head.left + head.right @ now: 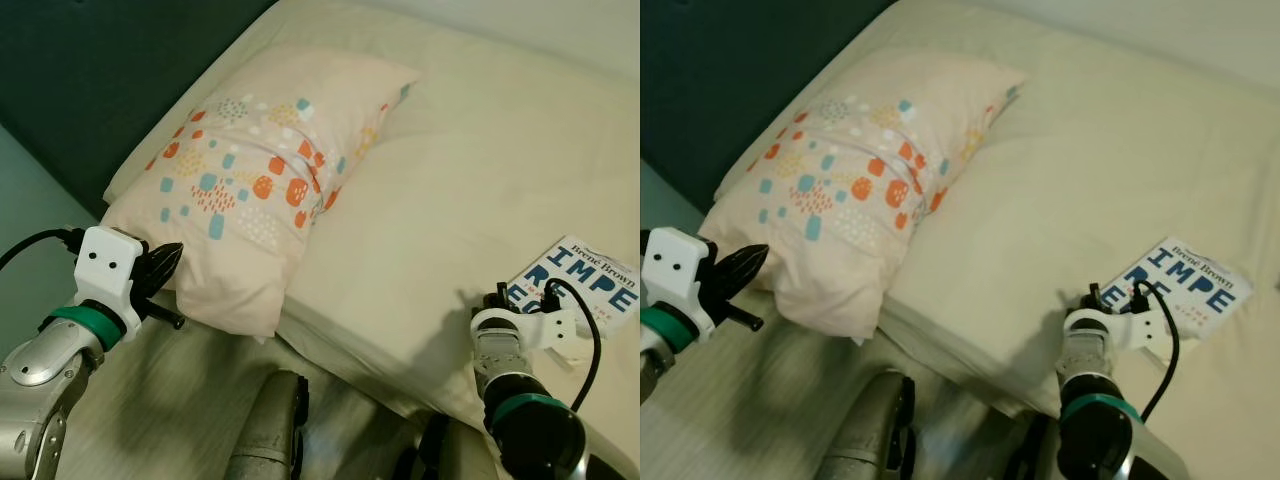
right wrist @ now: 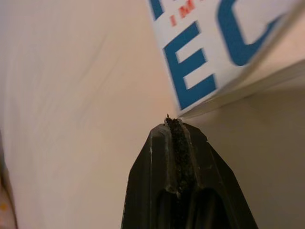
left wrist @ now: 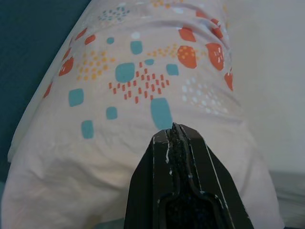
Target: Clean up the room
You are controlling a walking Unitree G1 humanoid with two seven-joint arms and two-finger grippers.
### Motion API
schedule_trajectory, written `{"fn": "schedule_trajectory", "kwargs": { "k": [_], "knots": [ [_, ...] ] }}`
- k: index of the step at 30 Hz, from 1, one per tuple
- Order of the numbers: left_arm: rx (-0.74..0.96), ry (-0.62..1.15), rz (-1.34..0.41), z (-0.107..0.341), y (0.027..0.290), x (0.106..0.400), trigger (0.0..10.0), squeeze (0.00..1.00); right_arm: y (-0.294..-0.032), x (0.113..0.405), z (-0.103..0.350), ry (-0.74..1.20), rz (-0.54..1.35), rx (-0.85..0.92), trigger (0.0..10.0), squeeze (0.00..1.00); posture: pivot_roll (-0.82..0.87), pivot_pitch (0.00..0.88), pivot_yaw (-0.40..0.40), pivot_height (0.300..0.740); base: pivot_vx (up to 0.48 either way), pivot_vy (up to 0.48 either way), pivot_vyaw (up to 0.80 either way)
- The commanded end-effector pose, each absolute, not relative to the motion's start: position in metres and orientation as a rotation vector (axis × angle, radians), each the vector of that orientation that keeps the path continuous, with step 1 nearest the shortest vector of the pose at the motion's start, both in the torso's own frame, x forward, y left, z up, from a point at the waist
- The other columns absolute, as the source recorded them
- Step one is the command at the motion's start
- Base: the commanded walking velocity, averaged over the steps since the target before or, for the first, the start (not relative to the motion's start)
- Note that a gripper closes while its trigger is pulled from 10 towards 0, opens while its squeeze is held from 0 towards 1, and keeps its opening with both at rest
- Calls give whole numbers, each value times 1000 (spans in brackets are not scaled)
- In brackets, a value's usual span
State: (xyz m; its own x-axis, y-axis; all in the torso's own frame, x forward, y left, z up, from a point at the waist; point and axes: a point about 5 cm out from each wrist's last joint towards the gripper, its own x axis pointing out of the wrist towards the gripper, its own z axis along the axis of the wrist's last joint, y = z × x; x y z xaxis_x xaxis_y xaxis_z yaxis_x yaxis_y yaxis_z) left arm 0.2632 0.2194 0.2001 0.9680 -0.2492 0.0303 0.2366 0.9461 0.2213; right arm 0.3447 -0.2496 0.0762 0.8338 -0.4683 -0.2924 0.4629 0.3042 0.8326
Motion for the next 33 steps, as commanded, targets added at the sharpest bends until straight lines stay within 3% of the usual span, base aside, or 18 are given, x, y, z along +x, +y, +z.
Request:
{"fn": "schedule_trajectory", "kwargs": {
  "k": [1,14,23,24,25,26,31,32,33],
  "knots": [
    [226,-26,-234,196,225,261,10000,0,-253,336,65,35,-657,1057,0,0,413,268,132,615,0,0,0],
    [200,-16,-230,183,220,261,10000,0,-267,334,73,3,-591,842,0,0,315,224,83,615,0,0,0],
    [201,88,-206,138,211,255,10000,0,-241,326,62,-8,-432,671,0,0,220,156,14,615,0,0,0],
    [242,161,-188,120,215,247,10000,0,-231,328,65,-11,-377,622,3922,0,211,144,4,615,0,0,0],
    [242,161,-188,120,215,247,10000,0,-231,328,65,-11,-377,622,3922,0,211,144,4,615,0,0,0],
    [268,186,-190,114,215,243,10000,0,-228,329,66,-9,-358,604,9843,0,210,141,3,615,0,0,0],
    [281,231,-191,100,215,233,10000,0,-222,330,66,1,-336,550,10000,4,205,123,-4,615,0,0,0],
    [279,244,-175,96,216,230,10000,0,-221,330,65,16,-350,524,10000,1000,208,121,-9,615,0,0,0],
    [281,244,-153,93,218,228,10000,0,-223,330,64,26,-382,525,10000,1000,216,119,-13,615,0,0,0]
  ]
}}
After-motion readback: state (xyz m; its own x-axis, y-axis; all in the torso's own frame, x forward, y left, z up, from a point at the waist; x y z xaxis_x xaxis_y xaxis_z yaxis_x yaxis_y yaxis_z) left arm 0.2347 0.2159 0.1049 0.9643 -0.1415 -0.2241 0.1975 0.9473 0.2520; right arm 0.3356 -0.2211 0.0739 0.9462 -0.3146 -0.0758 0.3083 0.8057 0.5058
